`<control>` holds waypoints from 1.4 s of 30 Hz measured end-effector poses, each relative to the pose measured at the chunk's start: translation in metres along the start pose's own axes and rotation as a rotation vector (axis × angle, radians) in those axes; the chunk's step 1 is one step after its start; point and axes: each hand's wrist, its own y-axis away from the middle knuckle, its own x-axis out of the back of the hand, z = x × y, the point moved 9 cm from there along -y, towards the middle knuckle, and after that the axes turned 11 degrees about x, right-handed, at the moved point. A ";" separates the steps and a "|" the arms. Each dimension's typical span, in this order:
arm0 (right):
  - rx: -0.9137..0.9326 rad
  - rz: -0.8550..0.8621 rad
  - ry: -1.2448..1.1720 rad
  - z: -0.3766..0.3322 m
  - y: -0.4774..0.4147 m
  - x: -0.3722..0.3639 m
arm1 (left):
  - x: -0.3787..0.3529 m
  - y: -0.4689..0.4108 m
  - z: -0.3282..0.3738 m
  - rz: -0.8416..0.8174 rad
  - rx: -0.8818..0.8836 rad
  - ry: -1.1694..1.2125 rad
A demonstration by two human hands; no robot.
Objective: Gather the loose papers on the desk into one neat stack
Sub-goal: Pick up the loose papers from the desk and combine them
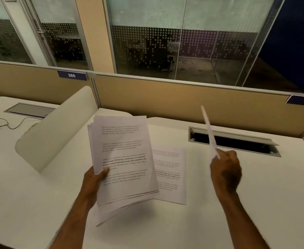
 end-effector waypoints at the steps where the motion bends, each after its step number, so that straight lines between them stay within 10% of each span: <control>1: -0.029 -0.054 -0.025 -0.005 0.004 -0.012 | 0.002 0.000 0.000 0.003 -0.001 0.006; 11: 0.155 -0.815 0.239 -0.003 0.137 -0.129 | 0.030 0.008 0.000 0.030 -0.014 -0.001; 13: -0.041 -0.903 0.158 0.019 0.150 -0.143 | 0.035 0.007 -0.001 0.039 -0.014 -0.004; 19: -0.451 -0.559 0.139 0.114 0.091 -0.106 | 0.042 0.007 -0.003 0.044 -0.003 -0.003; 27: -0.795 -0.671 0.078 0.170 0.096 -0.110 | 0.048 0.002 -0.008 0.055 0.019 -0.011; 37: -0.737 -0.492 -0.769 0.112 0.043 -0.132 | 0.064 -0.005 -0.005 0.061 0.038 0.001; 42: -0.731 -0.529 -0.797 0.066 0.054 -0.171 | 0.076 -0.010 -0.005 0.074 0.041 0.016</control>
